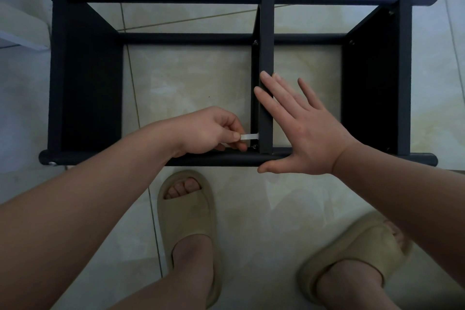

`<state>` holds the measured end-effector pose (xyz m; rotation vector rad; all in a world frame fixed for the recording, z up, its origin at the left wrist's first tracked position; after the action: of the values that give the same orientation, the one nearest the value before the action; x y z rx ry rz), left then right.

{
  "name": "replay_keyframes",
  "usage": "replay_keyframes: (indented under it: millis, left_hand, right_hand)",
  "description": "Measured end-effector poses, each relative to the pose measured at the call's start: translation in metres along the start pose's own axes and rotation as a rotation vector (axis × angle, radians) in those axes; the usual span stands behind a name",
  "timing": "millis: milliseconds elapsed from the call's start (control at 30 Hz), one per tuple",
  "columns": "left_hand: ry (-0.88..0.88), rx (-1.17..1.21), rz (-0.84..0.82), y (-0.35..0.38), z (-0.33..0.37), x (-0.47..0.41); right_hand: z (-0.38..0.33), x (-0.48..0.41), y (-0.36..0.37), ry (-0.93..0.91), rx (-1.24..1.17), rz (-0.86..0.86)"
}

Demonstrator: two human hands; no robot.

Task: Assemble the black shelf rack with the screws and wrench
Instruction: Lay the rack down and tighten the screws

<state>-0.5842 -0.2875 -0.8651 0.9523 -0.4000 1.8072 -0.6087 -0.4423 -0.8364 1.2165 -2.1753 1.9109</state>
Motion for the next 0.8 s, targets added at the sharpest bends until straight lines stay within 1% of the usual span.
replay_keyframes:
  millis: [233,567,633,733,800]
  left_hand:
    - [-0.014,-0.11,-0.004,0.003,-0.001,-0.001]
    - [-0.021,-0.138,-0.015,0.008,0.0,-0.002]
    - [-0.029,-0.145,0.014,0.005,-0.001,-0.002]
    - [-0.023,-0.121,0.096,-0.004,-0.002,-0.004]
    - [-0.03,-0.152,0.161,-0.012,-0.003,-0.004]
  right_hand:
    - [0.0,0.0,0.0,0.004,0.003,-0.009]
    - [0.0,0.0,0.0,0.003,-0.004,-0.014]
    - [0.0,0.0,0.0,-0.002,-0.01,-0.008]
    - [0.0,0.0,0.001,-0.013,-0.019,0.005]
    - [0.0,0.0,0.001,-0.018,-0.029,0.01]
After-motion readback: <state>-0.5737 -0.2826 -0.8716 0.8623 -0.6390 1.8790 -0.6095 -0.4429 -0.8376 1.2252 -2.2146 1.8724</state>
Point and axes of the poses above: each hand's wrist, its own x-axis away from the middle knuckle, its own y-axis out of the palm, z = x × y, the point moved 7 cm from there along -x, towards the middle knuckle, and after that the axes turned 14 degrees about -z, right-handed, at the moved point
